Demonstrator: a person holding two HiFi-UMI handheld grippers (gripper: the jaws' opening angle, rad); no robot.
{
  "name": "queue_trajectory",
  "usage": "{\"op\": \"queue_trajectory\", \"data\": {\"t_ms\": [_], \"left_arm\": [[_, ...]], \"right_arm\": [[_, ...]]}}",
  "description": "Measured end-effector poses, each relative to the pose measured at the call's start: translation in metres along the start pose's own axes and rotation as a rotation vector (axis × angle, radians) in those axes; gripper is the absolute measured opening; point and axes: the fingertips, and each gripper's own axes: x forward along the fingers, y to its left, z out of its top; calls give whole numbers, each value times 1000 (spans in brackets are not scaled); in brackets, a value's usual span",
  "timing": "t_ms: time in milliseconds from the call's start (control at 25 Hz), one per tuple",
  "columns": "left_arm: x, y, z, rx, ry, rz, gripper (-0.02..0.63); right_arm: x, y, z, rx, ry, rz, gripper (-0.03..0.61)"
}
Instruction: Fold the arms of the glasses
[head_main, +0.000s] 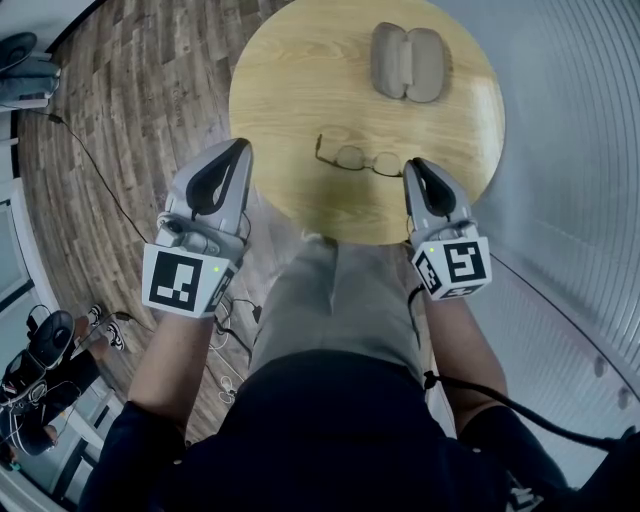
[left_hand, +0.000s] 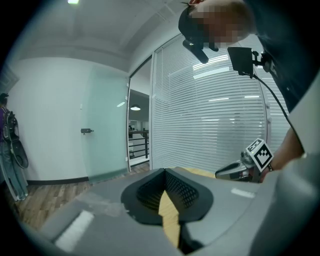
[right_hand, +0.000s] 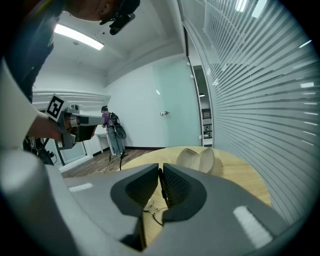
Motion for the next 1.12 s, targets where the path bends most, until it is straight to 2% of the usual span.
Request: {"op": "queue_trajectory", "data": {"t_ms": [1120], "left_arm": [[-12,36,-14,-34,15,38,2]], "right_arm": [[35,33,-4,-25,38,63,38]]}}
